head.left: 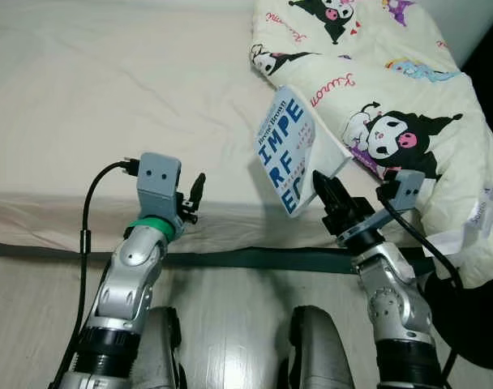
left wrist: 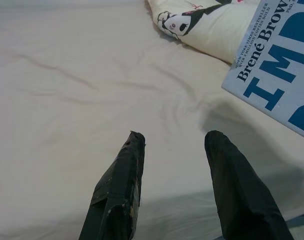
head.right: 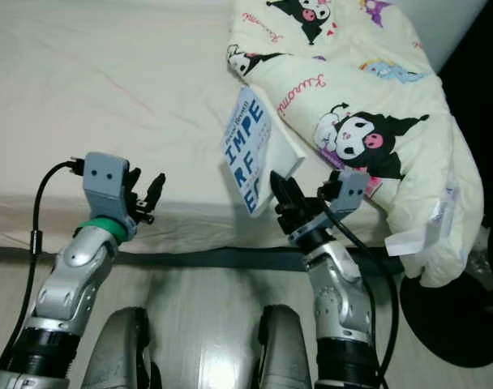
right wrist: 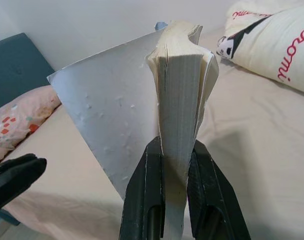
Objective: Clean up the room
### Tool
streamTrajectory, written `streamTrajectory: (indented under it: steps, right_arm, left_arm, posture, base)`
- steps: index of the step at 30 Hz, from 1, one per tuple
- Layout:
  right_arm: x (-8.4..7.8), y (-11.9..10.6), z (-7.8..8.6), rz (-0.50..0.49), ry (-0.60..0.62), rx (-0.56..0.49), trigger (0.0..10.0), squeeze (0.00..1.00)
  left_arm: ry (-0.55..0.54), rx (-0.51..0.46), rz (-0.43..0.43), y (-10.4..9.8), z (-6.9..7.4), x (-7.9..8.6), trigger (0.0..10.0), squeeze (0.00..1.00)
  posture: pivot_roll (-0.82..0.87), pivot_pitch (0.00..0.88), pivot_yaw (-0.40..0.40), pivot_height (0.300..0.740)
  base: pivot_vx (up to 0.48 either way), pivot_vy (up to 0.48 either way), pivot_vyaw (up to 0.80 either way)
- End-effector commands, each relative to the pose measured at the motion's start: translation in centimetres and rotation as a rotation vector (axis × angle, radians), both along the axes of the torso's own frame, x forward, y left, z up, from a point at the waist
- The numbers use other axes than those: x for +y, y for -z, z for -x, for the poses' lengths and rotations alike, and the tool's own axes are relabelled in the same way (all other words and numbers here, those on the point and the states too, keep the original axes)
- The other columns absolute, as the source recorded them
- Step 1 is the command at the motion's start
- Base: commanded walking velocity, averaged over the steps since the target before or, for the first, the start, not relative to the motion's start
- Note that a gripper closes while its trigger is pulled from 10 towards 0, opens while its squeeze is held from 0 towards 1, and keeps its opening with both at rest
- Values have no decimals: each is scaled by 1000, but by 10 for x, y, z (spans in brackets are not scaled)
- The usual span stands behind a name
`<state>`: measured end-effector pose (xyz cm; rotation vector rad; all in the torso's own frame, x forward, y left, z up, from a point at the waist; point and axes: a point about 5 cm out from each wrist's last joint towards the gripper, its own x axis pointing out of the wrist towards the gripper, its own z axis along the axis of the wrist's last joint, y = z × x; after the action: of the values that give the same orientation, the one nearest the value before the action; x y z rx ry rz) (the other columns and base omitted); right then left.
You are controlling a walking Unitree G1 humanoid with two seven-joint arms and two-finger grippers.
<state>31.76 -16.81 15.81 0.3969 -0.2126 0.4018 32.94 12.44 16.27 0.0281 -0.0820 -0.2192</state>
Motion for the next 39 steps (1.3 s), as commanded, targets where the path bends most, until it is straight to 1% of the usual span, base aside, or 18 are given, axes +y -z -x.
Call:
streamTrajectory:
  steps: [1,8,10,13,28,36,39]
  right_arm:
    - [-2,-3,2,8,18,-28,10000,0]
    - [-5,-1,4,8,39,-19,10000,0]
    - [-5,0,4,9,44,-17,10000,0]
    - [-5,0,4,9,45,-17,10000,0]
    - [-5,0,3,14,71,-15,10000,0]
    - [-7,0,3,13,97,-20,10000,0]
    - [-3,0,2,22,93,-24,10000,0]
  left_arm:
    - [0,18,5,6,0,0,10000,0]
    - [11,16,9,4,-2,-3,10000,0]
    - [17,12,10,3,-3,-6,10000,0]
    - [19,11,11,3,-3,-7,10000,0]
    - [39,11,5,3,-5,-10,10000,0]
    - [44,14,0,3,-5,-11,10000,0]
    - [49,18,-10,4,-5,-11,10000,0]
  posture:
    - [18,64,34,624]
    - [15,67,40,644]
    - [15,67,41,659]
    - [15,67,41,664]
    - [13,70,44,724]
    - [13,70,45,724]
    - [10,68,47,724]
  base:
    - [0,0,0]
    - [0,0,0]
    - [0,0,0]
    - [0,0,0]
    - [0,0,0]
    - [0,0,0]
    - [0,0,0]
